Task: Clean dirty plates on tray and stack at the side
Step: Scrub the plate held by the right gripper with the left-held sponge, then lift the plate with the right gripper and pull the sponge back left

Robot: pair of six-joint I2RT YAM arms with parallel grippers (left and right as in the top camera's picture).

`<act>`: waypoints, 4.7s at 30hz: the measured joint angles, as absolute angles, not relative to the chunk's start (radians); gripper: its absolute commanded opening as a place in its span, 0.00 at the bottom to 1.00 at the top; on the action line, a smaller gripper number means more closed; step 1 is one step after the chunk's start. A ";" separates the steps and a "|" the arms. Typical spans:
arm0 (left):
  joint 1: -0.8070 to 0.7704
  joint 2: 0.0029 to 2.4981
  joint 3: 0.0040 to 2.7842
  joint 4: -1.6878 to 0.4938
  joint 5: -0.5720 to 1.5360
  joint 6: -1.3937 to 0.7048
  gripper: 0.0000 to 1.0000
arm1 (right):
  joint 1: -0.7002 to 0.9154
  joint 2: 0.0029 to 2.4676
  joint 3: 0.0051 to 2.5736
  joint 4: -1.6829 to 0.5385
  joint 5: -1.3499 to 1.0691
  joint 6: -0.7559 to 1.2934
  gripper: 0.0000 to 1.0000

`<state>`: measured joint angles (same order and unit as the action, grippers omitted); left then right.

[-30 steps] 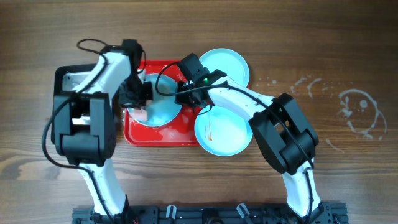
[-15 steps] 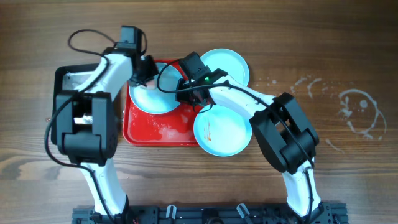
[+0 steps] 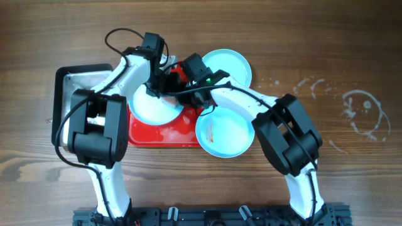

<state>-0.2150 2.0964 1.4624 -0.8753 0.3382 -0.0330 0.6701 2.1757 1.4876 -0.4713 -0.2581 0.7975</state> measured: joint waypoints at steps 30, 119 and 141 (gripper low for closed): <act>-0.086 2.080 1.443 -0.653 0.062 -0.432 0.04 | 0.659 2.179 1.488 -0.437 -0.242 0.830 0.04; -0.138 2.100 1.432 -0.675 0.415 -0.115 0.04 | 0.662 2.181 1.488 -0.428 -0.246 0.785 0.04; -0.072 2.085 1.454 -1.152 0.130 -0.171 0.04 | 0.643 2.181 1.488 -0.433 -0.300 0.742 0.04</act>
